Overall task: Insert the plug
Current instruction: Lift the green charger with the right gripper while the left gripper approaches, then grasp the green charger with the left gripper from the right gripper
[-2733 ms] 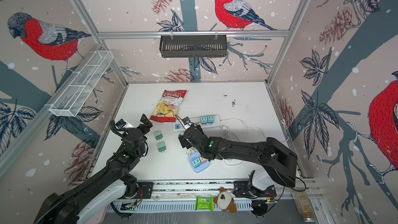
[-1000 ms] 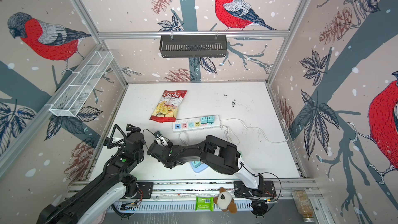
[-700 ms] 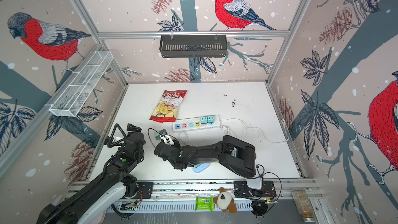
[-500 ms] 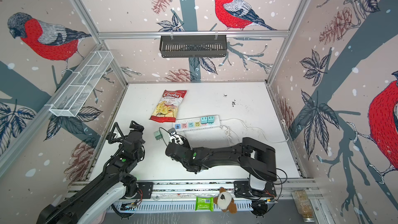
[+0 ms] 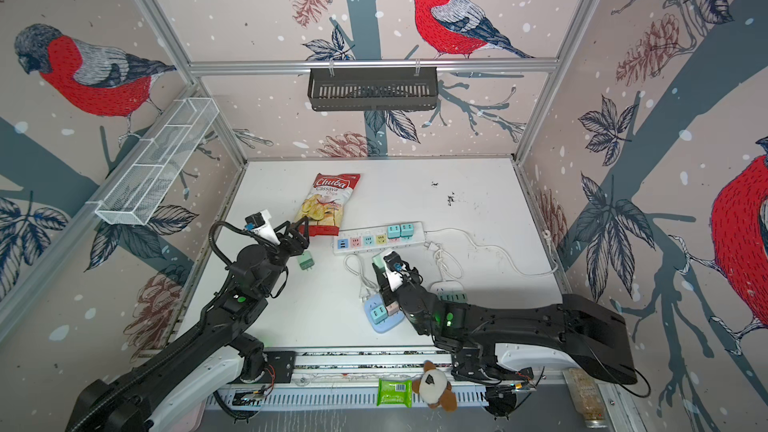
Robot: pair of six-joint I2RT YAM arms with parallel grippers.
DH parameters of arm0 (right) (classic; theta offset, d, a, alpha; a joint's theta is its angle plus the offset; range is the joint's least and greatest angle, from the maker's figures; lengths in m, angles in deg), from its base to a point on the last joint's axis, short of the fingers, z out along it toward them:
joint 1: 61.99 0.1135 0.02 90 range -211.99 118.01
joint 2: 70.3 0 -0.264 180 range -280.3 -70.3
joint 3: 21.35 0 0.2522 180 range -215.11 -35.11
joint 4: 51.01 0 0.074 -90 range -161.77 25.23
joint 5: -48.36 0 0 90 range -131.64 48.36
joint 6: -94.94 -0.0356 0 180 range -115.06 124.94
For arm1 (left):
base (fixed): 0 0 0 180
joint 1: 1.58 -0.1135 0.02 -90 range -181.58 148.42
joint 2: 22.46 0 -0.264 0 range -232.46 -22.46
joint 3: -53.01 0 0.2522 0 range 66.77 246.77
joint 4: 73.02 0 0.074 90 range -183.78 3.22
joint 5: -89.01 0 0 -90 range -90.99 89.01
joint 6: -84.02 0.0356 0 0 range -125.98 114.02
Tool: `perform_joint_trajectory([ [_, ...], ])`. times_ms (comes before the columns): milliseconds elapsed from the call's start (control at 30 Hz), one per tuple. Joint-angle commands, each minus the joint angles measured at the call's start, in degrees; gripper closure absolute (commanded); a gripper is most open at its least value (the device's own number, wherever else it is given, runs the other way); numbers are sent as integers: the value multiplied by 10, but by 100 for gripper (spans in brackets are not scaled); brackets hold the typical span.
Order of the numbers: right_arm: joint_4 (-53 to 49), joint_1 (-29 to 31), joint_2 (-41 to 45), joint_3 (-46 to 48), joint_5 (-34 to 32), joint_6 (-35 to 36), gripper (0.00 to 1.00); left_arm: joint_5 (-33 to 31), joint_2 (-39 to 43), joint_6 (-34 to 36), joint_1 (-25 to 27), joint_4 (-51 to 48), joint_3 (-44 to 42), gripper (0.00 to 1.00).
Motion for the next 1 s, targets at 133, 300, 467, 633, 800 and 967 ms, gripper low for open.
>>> perform_joint_trajectory([
  [133, 80, -39, 79, 57, 87, 38, 83, 141, -54, 118, 83, 59, 53, 33],
  [300, 86, -52, 95, 75, 126, 76, 90, 215, -82, 145, 106, 65, 75, 36],
  [467, 120, -53, 115, 107, 139, 140, 95, 266, -87, 156, 110, 77, 77, 38],
  [633, 147, -54, 123, 131, 144, 182, 95, 304, -90, 168, 115, 85, 78, 38],
  [800, 147, -54, 126, 136, 148, 203, 95, 330, -105, 178, 125, 83, 89, 38],
  [967, 140, -53, 133, 141, 150, 213, 95, 345, -129, 185, 135, 80, 102, 38],
])
